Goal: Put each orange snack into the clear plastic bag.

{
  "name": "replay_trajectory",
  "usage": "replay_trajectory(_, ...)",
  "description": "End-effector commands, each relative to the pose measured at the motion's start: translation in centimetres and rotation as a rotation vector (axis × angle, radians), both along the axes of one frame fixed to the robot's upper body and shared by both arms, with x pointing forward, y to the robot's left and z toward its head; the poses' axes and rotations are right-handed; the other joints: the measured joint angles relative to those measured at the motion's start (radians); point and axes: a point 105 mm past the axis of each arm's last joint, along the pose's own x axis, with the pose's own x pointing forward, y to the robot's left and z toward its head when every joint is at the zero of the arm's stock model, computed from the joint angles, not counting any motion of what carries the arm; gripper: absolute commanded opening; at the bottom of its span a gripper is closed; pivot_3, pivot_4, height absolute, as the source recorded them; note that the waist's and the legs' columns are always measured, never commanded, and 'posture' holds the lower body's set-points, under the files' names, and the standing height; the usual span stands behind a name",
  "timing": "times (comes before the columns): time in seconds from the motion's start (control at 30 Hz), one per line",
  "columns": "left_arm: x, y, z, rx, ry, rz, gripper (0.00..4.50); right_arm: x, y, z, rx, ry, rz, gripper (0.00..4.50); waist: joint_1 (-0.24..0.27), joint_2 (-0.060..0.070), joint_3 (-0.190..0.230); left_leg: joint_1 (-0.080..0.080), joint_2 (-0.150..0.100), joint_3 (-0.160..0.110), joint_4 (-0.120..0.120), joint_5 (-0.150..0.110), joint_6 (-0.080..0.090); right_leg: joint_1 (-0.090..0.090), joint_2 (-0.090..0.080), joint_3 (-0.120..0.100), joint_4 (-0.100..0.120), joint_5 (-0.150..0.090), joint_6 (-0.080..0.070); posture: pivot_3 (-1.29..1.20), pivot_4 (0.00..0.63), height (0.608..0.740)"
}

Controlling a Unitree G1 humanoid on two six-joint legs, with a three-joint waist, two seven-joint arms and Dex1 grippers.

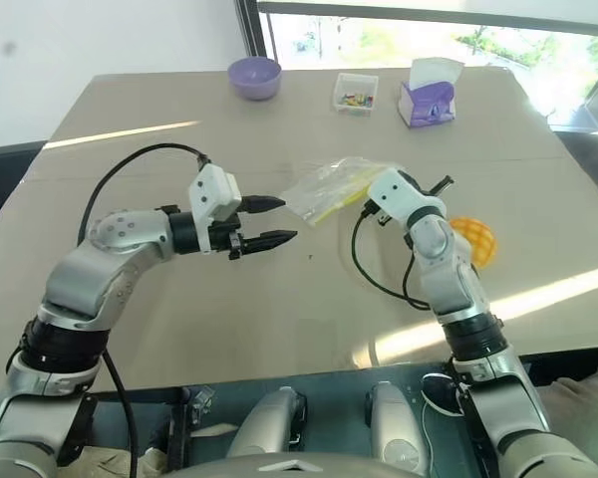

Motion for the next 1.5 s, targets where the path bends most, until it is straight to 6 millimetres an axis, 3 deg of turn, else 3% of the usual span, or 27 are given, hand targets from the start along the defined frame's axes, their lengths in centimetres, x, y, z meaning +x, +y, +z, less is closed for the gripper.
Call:
replay_trajectory(0.03, 0.4, -1.0, 0.9, 0.049, -0.095, 0.027, 3.06, -0.4, 1.2, 2.2, 0.005, -0.071, 0.03, 0.0, 0.0, 0.0, 0.0, 0.0, 0.0, 0.0, 0.0, 0.0, 0.0, 0.0, 0.0, 0.0, 0.0, 0.0, 0.0, 0.0, 0.15, 0.74)
replay_trajectory(0.5, 0.4, -2.9, -0.1, 0.083, -0.15, 0.034, 3.06, -0.6, 2.2, 2.6, 0.048, -0.064, 0.052, 0.0, -0.001, 0.0, 0.0, 0.0, 0.0, 0.0, 0.0, 0.0, 0.0, 0.0, 0.0, 0.0, 0.0, 0.0, 0.0, 0.0, 0.15, 0.74)
replay_trajectory(0.63, -1.0, -3.4, -0.5, 0.062, -0.072, -0.051, 3.06, -0.4, 1.9, 3.1, 0.069, -0.067, 0.046, 0.0, -0.001, 0.0, 0.0, 0.0, 0.0, 0.0, 0.0, 0.0, 0.0, 0.0, 0.0, 0.0, 0.0, 0.0, 0.0, 0.0, 0.15, 0.74)
replay_trajectory(1.07, 0.8, -2.5, -1.7, 0.096, -0.127, 0.062, 3.06, -0.8, 2.7, 3.7, 0.101, -0.059, 0.079, 0.0, -0.001, 0.0, 0.0, 0.0, 0.0, 0.0, 0.0, 0.0, 0.0, 0.0, 0.0, 0.0, 0.0, 0.0, 0.0, 0.0, 0.15, 0.74)
replay_trajectory(1.5, 0.7, -3.6, 0.9, 0.06, -0.159, 0.056, 3.06, -0.9, 2.8, 3.3, 0.103, -0.046, 0.079, 0.0, -0.001, 0.0, 0.0, 0.0, 0.0, -0.001, 0.0, 0.0, 0.0, 0.0, 0.0, 0.0, 0.0, 0.0, 0.0, 0.0, 0.15, 0.74)
